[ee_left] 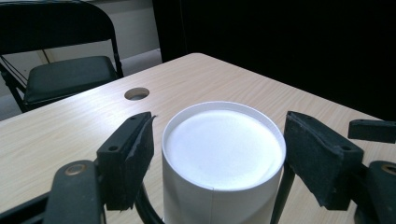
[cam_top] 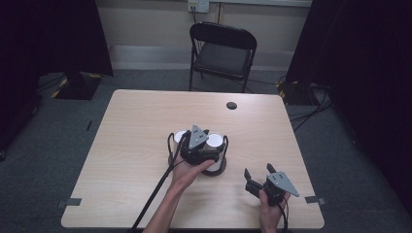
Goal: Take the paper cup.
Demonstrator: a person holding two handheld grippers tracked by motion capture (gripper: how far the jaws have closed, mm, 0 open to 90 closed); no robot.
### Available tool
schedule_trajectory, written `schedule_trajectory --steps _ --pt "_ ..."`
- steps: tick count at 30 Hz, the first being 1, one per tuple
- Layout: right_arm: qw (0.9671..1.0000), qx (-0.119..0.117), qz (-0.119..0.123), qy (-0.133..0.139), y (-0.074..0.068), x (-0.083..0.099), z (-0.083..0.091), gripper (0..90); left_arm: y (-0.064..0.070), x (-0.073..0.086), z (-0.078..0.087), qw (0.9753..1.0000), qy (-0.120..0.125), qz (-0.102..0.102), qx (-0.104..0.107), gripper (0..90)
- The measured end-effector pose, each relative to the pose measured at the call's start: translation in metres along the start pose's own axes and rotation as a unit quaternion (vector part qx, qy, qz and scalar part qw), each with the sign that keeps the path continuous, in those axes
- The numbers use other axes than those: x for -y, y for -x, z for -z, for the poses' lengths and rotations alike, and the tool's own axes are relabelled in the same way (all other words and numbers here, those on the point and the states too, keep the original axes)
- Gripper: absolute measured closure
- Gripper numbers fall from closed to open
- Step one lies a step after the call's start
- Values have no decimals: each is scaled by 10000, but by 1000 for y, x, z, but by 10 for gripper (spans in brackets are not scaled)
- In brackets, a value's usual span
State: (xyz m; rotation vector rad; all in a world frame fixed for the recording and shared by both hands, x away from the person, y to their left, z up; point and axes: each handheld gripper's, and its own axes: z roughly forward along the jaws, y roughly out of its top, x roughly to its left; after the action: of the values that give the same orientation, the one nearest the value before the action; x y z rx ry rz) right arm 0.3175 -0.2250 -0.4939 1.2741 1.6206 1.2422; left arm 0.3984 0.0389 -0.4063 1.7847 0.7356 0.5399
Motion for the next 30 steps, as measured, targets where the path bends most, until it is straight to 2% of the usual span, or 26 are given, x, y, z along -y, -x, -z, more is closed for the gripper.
schedule_trajectory --steps 3,9,12,26,30 --pt "10000 -3 5 16 0 0 0 130 0 1 -3 9999 -80 -78 -70 272" --pt "10000 -1 4 19 0 0 0 130 0 0 -3 9999 -59 -125 -15 342" --pt "10000 -6 -2 29 0 0 0 131 0 0 -3 9999 -64 -127 -12 345" --pt "10000 -8 -7 36 0 0 0 130 0 -1 -3 10000 -31 43 -14 351" --pt "10000 -12 -6 32 0 0 0 131 2 -4 0 9999 75 73 -30 352"
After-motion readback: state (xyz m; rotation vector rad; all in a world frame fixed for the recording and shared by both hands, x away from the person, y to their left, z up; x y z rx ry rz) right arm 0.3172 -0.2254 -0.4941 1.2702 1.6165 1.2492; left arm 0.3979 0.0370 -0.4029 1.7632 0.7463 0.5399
